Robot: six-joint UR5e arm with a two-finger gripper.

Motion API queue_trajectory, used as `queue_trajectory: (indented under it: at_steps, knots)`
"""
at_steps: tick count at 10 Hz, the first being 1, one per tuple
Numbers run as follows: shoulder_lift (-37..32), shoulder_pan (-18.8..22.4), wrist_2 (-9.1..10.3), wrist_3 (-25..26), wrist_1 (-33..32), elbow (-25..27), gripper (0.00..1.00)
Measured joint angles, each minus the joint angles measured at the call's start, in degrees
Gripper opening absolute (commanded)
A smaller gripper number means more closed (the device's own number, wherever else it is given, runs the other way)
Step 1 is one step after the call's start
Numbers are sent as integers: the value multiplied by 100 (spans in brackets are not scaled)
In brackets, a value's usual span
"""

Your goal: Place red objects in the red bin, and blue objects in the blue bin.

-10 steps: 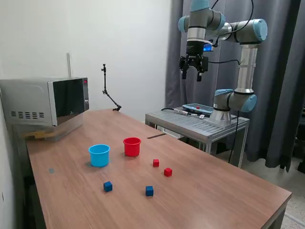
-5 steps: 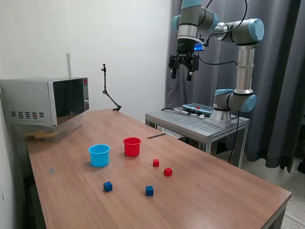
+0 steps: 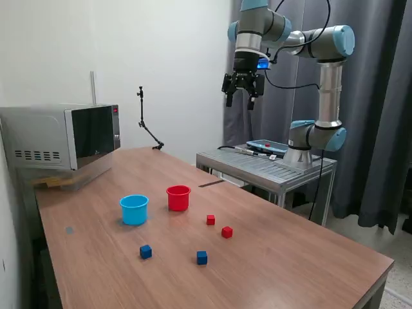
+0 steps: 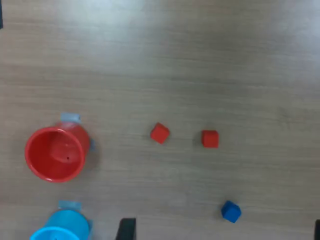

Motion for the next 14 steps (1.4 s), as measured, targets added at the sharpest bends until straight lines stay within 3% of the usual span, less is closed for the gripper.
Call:
queue_trajectory:
  at_steps: [7, 12, 14]
  knots:
    - [1277, 0, 57, -579, -639, -1009, 100]
    - [2179, -8, 214, -715, -1368, -1550, 100]
    - [2578, -11, 362, -739, -1564, -1798, 100]
